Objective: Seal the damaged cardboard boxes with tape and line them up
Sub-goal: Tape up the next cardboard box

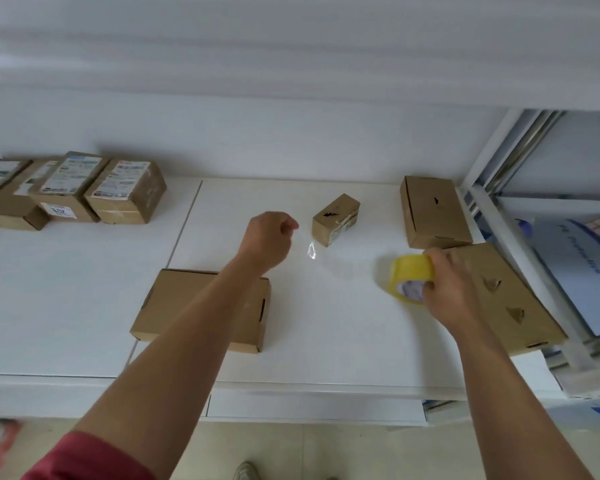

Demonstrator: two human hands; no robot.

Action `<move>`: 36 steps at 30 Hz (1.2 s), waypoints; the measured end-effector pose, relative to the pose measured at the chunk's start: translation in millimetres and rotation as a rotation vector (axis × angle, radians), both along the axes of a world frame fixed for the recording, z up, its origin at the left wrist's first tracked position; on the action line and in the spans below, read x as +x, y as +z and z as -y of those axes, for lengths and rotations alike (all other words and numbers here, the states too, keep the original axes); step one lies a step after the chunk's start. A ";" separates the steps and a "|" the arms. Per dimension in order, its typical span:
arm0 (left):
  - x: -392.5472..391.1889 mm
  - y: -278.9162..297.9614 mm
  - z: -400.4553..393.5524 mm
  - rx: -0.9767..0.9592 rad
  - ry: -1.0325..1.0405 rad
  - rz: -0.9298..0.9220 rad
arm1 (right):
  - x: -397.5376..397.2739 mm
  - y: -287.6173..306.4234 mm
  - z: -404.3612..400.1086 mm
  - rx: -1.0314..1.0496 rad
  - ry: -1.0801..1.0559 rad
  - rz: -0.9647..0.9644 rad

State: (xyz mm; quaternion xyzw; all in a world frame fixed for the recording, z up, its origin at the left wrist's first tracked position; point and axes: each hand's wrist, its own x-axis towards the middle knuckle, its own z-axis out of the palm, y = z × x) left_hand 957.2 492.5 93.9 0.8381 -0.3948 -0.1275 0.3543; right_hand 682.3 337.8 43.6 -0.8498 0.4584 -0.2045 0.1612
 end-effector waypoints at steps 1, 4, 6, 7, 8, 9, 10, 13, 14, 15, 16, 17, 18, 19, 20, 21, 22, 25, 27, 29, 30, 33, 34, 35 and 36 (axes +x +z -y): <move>4.1 13.3 3.1 -0.068 0.040 0.023 | -2.8 3.6 2.6 0.029 -0.038 0.089; 30.2 49.7 2.1 -0.208 0.105 -0.092 | -5.8 17.2 13.8 0.033 -0.083 0.217; 41.1 58.2 -6.2 -0.200 0.100 -0.203 | -4.0 24.5 17.0 0.055 -0.066 0.223; 42.8 55.7 -11.0 -0.171 0.099 -0.260 | -3.7 26.7 16.5 0.078 -0.056 0.213; 42.8 50.3 -15.8 -0.137 0.100 -0.305 | -3.9 28.0 15.5 0.094 -0.042 0.186; 41.6 42.6 -21.2 -0.107 0.107 -0.338 | -4.2 27.6 14.8 0.101 -0.016 0.151; 40.7 34.1 -27.6 -0.086 0.118 -0.365 | -4.5 26.3 13.9 0.111 0.008 0.107; 42.4 11.5 -50.2 -0.060 0.153 -0.462 | -3.0 23.0 12.2 0.128 0.073 0.013; 44.0 5.8 -58.1 -0.053 0.164 -0.478 | -2.4 22.9 12.0 0.110 0.100 -0.021; 46.7 1.1 -66.2 -0.051 0.181 -0.483 | -1.4 22.4 12.4 0.071 0.133 -0.068; 49.7 -2.1 -74.2 -0.056 0.198 -0.492 | -0.4 22.2 12.5 0.032 0.162 -0.129; 51.7 -3.8 -81.4 -0.067 0.209 -0.516 | 0.0 22.0 12.3 0.014 0.183 -0.181; 52.9 -4.0 -87.6 -0.074 0.211 -0.542 | 0.5 22.2 11.6 0.022 0.193 -0.218; 53.7 -3.1 -92.8 -0.071 0.208 -0.556 | 1.6 22.0 10.3 0.040 0.201 -0.247; 53.9 -1.9 -97.2 -0.061 0.203 -0.559 | 2.4 21.5 8.7 0.065 0.209 -0.286; 53.6 -0.4 -100.7 -0.052 0.197 -0.566 | 3.7 21.0 6.6 0.105 0.217 -0.328; 52.7 1.4 -103.2 -0.050 0.190 -0.579 | 4.4 20.7 5.0 0.164 0.221 -0.367; 48.6 8.8 -106.7 -0.071 0.173 -0.608 | 8.3 28.7 0.7 0.392 0.168 -0.473; 46.0 13.2 -106.4 -0.094 0.171 -0.589 | 14.8 36.9 -0.4 0.451 0.100 -0.552; 43.4 15.7 -105.0 -0.113 0.171 -0.556 | 31.0 46.8 -3.8 0.347 0.052 -0.581; 42.2 16.3 -104.6 -0.114 0.171 -0.540 | 45.4 51.9 -6.6 0.254 0.058 -0.543; 41.0 15.7 -107.0 -0.110 0.171 -0.521 | 112.1 65.1 -25.1 0.096 0.223 -0.283; 41.3 15.1 -108.3 -0.110 0.166 -0.521 | 140.0 66.9 -33.6 0.131 0.294 -0.242; 41.6 14.4 -109.8 -0.110 0.161 -0.523 | 168.6 67.3 -43.2 0.178 0.368 -0.257; 42.3 13.7 -111.2 -0.113 0.158 -0.524 | 197.3 65.1 -52.6 0.215 0.441 -0.302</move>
